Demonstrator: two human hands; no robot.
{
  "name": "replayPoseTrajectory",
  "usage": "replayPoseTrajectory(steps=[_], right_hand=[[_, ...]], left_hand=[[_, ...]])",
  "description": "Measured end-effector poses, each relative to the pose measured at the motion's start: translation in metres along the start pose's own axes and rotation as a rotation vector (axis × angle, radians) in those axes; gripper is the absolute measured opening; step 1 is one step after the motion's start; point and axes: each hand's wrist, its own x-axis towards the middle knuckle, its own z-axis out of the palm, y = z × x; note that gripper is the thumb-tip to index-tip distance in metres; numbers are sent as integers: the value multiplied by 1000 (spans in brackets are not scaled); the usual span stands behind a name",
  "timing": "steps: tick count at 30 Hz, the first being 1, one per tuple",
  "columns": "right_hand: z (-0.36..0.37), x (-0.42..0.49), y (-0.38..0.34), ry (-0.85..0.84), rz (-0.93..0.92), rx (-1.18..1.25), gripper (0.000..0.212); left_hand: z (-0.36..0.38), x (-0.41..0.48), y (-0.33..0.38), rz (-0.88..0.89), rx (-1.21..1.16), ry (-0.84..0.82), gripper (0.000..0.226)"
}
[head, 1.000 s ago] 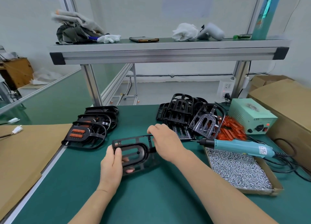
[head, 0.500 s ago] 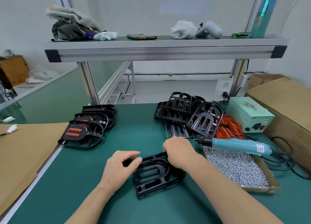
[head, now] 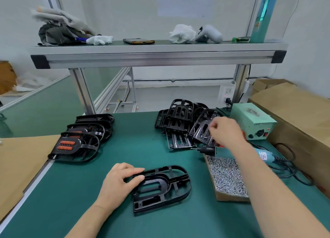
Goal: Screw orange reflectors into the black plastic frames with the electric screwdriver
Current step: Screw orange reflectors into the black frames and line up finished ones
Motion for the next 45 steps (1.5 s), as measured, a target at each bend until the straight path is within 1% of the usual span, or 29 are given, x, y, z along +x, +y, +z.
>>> replayPoseTrajectory(steps=[1,3,4,5,7,10,13,19,22,26,28,32,35,38,39,41,42,43,45], right_hand=[[-1,8,16,-1,80,-39,18],[0,21,43,-59,200,-118,12],[1,25,53,-105,235,-150,9],[3,28,59,-149,256,-177,11],[6,32,66,-209,268,-216,21],[8,35,67,-226,271,-246,26],[9,36,64,-247,291,-255,24],[11,37,65,-244,296,-269,12],[12,40,66,-266,289,-266,13],[10,43,68,-317,276,-257,20],[9,43,69,-310,278,-245,22],[8,44,73,-280,299,-198,32],[1,43,74,-235,311,-136,34],[-13,36,73,-136,284,21,30],[-17,32,71,-96,269,144,31],[-26,15,60,-64,248,549,42],[-30,5,52,-93,220,781,47],[-32,-6,44,-157,175,1004,52],[-30,-27,28,-331,77,1354,59]], left_hand=[[1,0,0,7,6,-5,21],[2,0,0,26,16,-14,21],[2,0,-1,35,20,-20,22],[3,0,-2,42,23,-24,22],[3,1,-5,55,33,-26,23],[4,1,-6,100,62,-22,23],[3,1,-5,136,75,-16,23],[4,1,-2,207,101,-66,27],[6,0,-4,218,119,-98,38],[9,-1,-5,253,139,-130,41],[9,-3,-4,246,141,-109,42],[9,-6,-2,203,138,-22,62],[8,-7,-1,204,140,20,62],[7,-7,1,216,142,68,58],[7,-7,2,218,137,84,57],[6,-8,5,231,132,105,57],[6,-9,7,243,135,110,57],[6,-10,8,255,138,111,58],[5,-12,10,266,146,105,59]])
